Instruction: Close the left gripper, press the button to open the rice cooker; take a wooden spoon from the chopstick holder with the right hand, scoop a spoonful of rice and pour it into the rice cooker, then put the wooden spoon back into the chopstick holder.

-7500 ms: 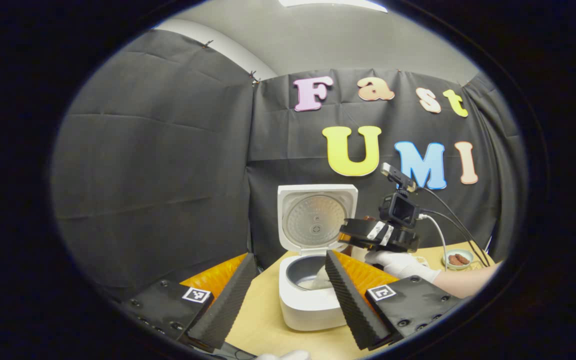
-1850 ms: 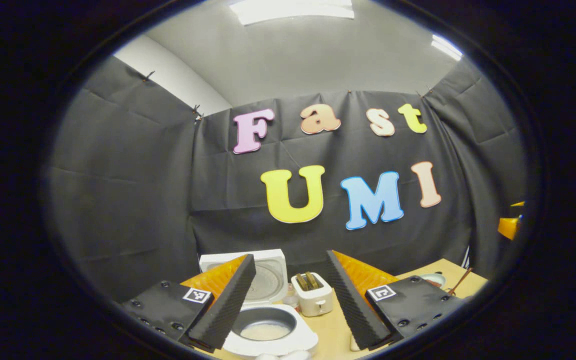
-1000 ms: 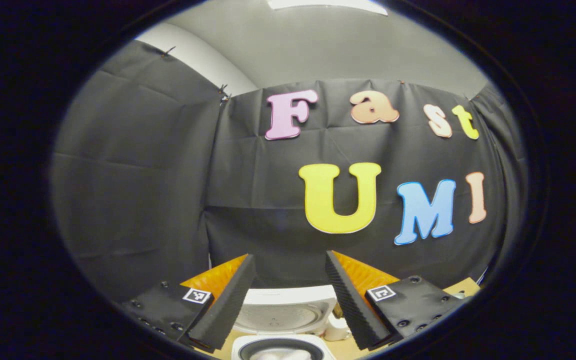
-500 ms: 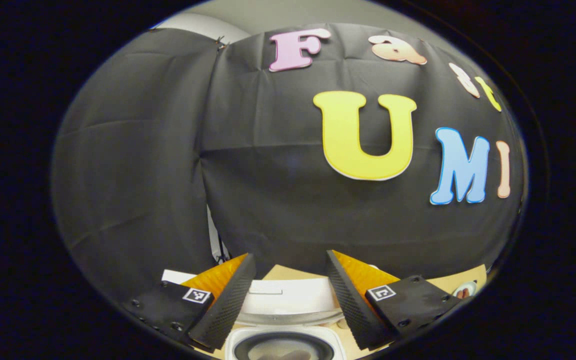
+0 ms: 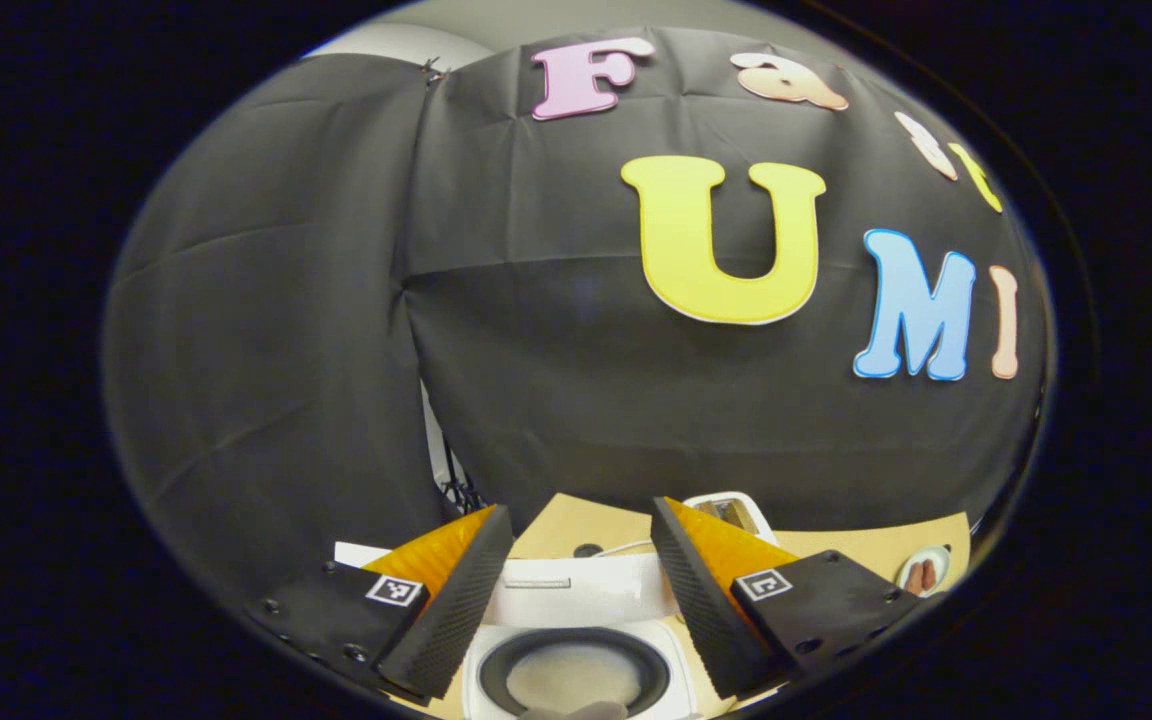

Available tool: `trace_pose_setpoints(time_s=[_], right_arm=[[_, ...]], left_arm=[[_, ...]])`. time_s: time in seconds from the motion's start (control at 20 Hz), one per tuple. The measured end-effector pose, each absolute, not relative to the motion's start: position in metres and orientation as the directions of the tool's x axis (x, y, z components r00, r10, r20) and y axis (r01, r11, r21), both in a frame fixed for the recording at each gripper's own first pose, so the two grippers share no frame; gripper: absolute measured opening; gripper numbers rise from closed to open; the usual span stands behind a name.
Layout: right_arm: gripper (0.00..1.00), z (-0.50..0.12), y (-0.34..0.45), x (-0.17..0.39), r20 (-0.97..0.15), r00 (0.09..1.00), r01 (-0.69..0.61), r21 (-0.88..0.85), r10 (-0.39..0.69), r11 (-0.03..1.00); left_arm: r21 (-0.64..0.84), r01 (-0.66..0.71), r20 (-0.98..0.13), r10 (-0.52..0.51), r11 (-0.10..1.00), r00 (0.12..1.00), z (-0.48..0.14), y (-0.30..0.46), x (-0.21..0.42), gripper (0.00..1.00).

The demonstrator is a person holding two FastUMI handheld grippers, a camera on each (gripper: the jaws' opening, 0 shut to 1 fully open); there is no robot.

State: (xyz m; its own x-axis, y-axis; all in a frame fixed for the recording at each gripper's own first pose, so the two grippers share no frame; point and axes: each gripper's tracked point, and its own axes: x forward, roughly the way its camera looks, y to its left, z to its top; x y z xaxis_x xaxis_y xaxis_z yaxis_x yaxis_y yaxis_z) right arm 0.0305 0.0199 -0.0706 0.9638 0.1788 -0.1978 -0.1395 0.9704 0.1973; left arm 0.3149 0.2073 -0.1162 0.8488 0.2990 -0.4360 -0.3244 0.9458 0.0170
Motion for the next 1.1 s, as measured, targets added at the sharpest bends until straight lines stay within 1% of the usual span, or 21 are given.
trace_pose_setpoints(time_s=[0.05,0.1,0.15,0.3,0.4,0.45,0.5,0.55,0.6,0.65,0.7,0.75,0.9,0.95,1.1], right_arm=[[0.93,-0.075,0.022,0.03,-0.206,0.959,-0.157,0.191,0.196,0.969],[0.98,-0.082,0.02,0.03,-0.229,0.952,-0.163,0.186,0.204,0.969],[0.98,-0.086,0.02,0.027,-0.235,0.947,-0.175,0.189,0.217,0.966],[0.98,-0.097,0.019,0.022,-0.259,0.933,-0.2,0.21,0.251,0.957],[0.98,-0.105,0.016,0.018,-0.271,0.925,-0.212,0.218,0.268,0.953],[0.98,-0.108,0.016,0.013,-0.273,0.92,-0.224,0.223,0.282,0.949],[0.98,-0.109,0.015,0.011,-0.27,0.918,-0.235,0.225,0.292,0.946],[0.98,-0.111,0.014,0.009,-0.276,0.914,-0.238,0.226,0.296,0.945],[0.98,-0.114,0.012,0.007,-0.283,0.909,-0.245,0.23,0.306,0.942],[0.98,-0.114,0.013,0.005,-0.284,0.906,-0.251,0.235,0.313,0.939],[0.98,-0.113,0.011,0.004,-0.283,0.904,-0.256,0.237,0.319,0.937],[0.98,-0.111,0.009,0.004,-0.28,0.905,-0.259,0.237,0.321,0.936],[0.98,-0.108,0.002,0.001,-0.28,0.904,-0.259,0.245,0.324,0.934],[0.98,-0.108,0.001,0.0,-0.28,0.903,-0.26,0.248,0.325,0.933],[0.98,-0.113,-0.007,0.0,-0.289,0.905,-0.249,0.237,0.313,0.939]], left_arm=[[0.017,-0.322,-0.444,0.295,0.947,0.846,-0.119,0.203,0.311,0.99],[0.008,-0.327,-0.46,0.294,0.945,0.838,-0.121,0.199,0.303,1.0],[0.004,-0.33,-0.471,0.293,0.944,0.832,-0.124,0.197,0.296,0.98],[0.013,-0.329,-0.502,0.291,0.944,0.814,-0.135,0.183,0.269,0.99],[0.014,-0.325,-0.537,0.281,0.946,0.795,-0.148,0.174,0.249,0.98],[0.008,-0.332,-0.573,0.276,0.943,0.771,-0.161,0.17,0.233,0.99],[-0.002,-0.336,-0.598,0.269,0.942,0.755,-0.17,0.162,0.217,0.98],[0.008,-0.328,-0.593,0.269,0.945,0.759,-0.178,0.157,0.211,0.98],[0.008,-0.328,-0.616,0.263,0.945,0.743,-0.191,0.151,0.2,0.99],[0.006,-0.327,-0.644,0.254,0.945,0.721,-0.205,0.145,0.187,1.0],[0.0,-0.329,-0.671,0.244,0.944,0.7,-0.221,0.14,0.176,0.99],[-0.012,-0.336,-0.7,0.232,0.942,0.675,-0.236,0.135,0.166,1.0],[-0.005,-0.329,-0.75,0.214,0.944,0.626,-0.275,0.126,0.148,1.0],[0.007,-0.32,-0.756,0.215,0.947,0.619,-0.284,0.125,0.146,0.96],[0.006,-0.332,-0.788,0.209,0.943,0.579,-0.304,0.122,0.138,0.99]])
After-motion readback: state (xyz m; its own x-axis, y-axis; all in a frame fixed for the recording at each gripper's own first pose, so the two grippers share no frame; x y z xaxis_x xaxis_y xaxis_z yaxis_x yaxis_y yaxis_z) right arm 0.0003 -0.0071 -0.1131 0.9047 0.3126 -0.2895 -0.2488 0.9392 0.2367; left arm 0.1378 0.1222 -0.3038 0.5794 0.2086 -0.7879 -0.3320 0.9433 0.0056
